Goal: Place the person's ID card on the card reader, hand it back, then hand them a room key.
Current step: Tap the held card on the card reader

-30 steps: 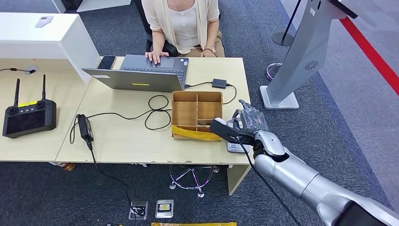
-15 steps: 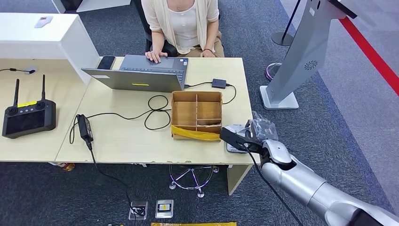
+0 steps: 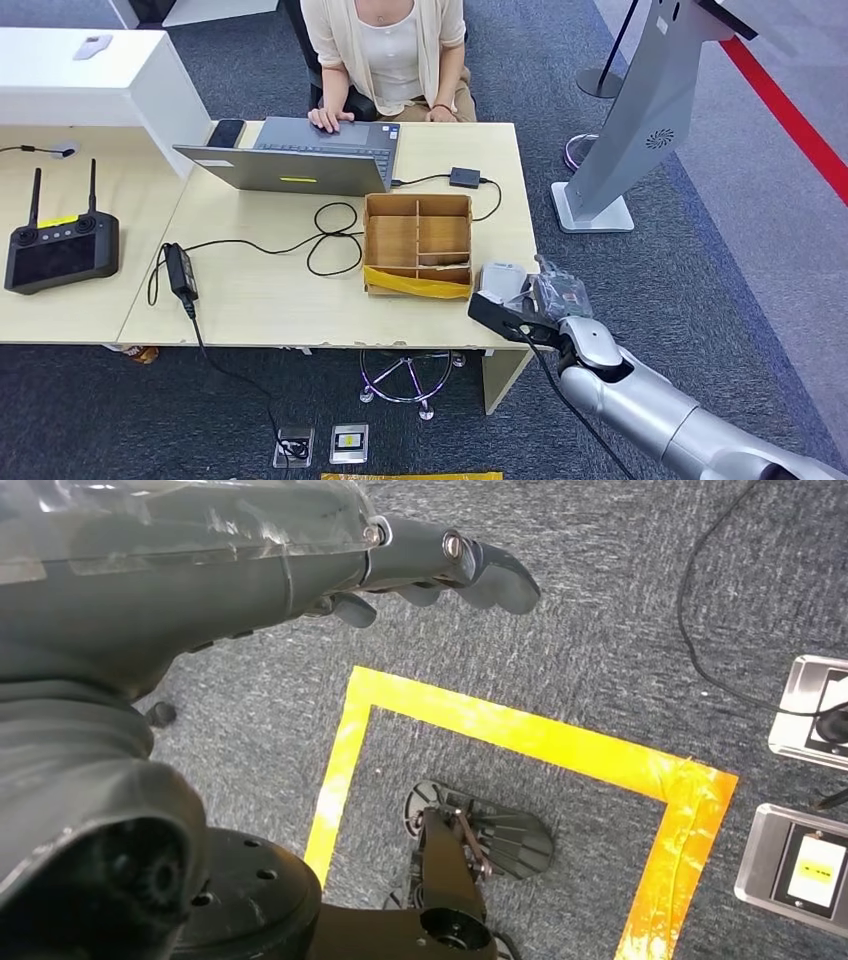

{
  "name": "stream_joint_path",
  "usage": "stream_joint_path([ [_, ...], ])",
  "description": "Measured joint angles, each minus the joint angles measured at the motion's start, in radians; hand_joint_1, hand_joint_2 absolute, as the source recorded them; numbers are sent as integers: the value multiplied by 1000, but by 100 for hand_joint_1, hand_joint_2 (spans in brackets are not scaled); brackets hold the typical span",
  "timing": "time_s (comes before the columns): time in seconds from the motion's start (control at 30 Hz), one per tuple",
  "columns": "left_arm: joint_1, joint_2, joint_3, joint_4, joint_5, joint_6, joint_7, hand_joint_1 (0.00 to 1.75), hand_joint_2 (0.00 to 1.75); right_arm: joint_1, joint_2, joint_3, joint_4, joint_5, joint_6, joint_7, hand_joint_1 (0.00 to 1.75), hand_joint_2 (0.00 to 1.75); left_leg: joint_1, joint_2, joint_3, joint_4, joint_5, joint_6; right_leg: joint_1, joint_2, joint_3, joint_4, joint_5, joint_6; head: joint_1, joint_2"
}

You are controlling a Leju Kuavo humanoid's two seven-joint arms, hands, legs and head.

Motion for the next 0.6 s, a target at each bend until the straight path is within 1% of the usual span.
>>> stream_joint_path([
  [0.37, 8, 2, 1, 0, 8, 0, -3, 0, 0, 16, 3, 1, -10, 2, -1, -9, 175, 175, 0, 0, 0, 0, 0, 0, 0, 0, 0, 0, 1, -1, 0, 0],
  [0.6, 14, 1, 16, 0, 19, 7, -9, 0, 0, 21, 9, 1, -9, 19, -12, -17, 175, 175, 0, 0, 0, 0, 0, -1, 0, 1, 0, 0, 1, -1, 0, 0],
])
